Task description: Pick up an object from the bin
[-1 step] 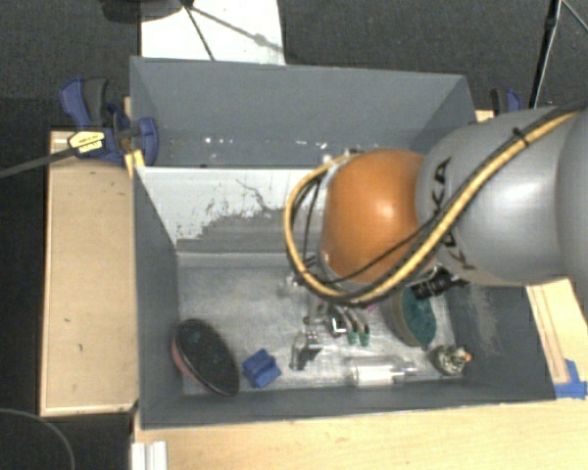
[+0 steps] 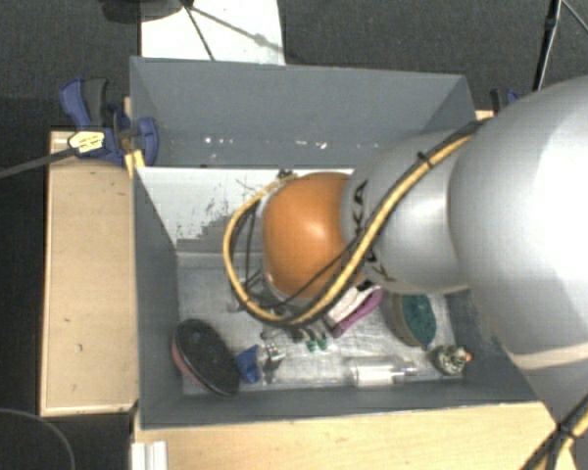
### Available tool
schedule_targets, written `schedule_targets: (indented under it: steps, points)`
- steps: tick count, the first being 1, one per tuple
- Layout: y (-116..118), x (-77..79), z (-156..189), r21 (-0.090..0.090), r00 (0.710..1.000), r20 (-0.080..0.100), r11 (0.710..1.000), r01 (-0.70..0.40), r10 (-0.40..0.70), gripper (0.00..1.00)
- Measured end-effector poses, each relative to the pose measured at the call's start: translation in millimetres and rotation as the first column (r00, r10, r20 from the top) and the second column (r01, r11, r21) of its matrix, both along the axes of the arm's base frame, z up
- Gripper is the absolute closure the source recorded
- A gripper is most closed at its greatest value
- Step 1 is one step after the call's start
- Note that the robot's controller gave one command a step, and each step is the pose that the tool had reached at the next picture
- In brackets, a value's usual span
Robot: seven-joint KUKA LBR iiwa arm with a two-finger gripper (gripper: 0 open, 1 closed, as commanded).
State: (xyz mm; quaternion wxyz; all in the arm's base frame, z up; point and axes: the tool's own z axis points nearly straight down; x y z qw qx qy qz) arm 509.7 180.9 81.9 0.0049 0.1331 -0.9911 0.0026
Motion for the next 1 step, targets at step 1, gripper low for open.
schedule_targets:
  steps: [1]
  points:
    - [-31.1,-18.1,-9.8,0.011,0.997,0.017,0.997,-0.073,0.073,0.0]
